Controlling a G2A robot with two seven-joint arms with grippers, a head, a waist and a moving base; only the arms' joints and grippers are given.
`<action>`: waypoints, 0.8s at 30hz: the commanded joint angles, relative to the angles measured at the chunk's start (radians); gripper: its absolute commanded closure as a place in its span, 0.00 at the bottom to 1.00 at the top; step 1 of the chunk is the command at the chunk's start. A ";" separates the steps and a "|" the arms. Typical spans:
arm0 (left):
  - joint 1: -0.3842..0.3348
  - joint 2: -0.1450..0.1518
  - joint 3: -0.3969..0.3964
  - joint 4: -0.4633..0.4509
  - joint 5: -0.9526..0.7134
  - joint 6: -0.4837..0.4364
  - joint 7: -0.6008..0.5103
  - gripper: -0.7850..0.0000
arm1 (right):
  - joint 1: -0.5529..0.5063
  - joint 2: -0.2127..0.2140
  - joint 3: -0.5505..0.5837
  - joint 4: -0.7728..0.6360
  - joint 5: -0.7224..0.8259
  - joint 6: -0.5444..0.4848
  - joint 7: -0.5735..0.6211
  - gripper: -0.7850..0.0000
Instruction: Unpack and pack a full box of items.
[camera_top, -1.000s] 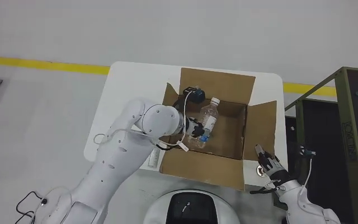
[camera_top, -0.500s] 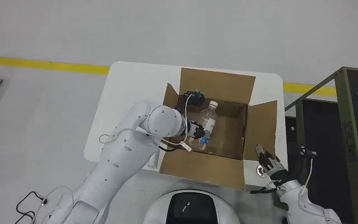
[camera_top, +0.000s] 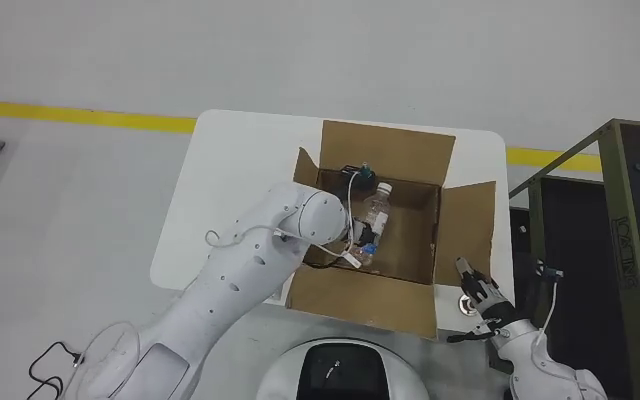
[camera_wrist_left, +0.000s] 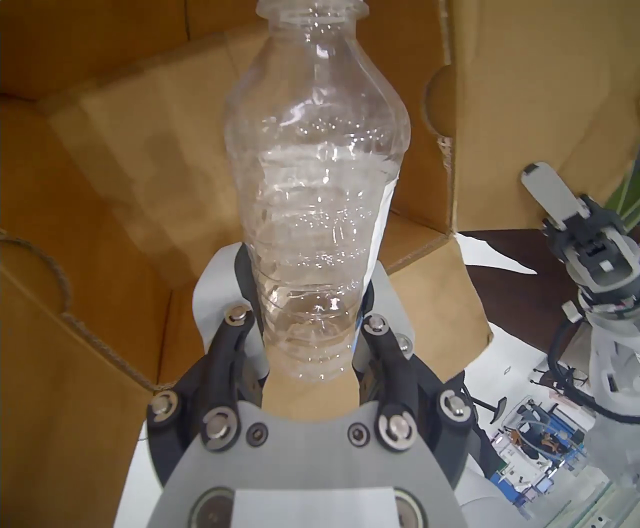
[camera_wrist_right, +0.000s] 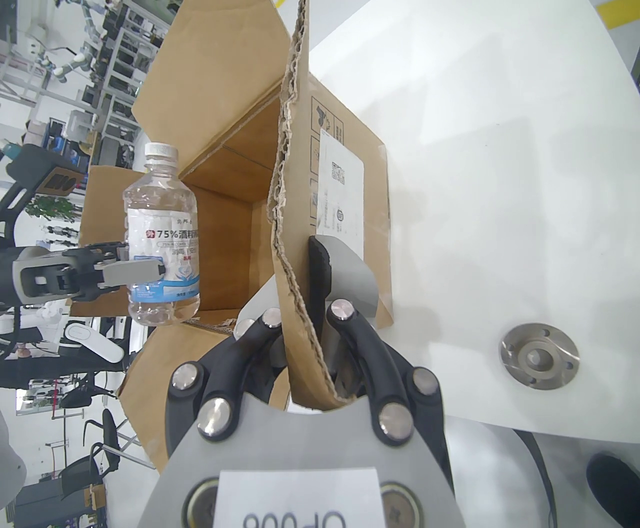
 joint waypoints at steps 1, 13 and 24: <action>-0.034 -0.014 0.032 0.062 0.013 0.038 0.001 1.00 | -0.001 0.000 0.003 0.001 0.004 0.002 -0.001 1.00; -0.142 -0.092 0.171 0.289 0.035 0.118 -0.005 1.00 | -0.014 0.002 0.015 -0.009 0.023 0.009 -0.008 1.00; -0.173 -0.146 0.219 0.432 0.026 0.139 0.029 1.00 | -0.018 0.003 0.019 -0.010 0.028 0.003 -0.011 1.00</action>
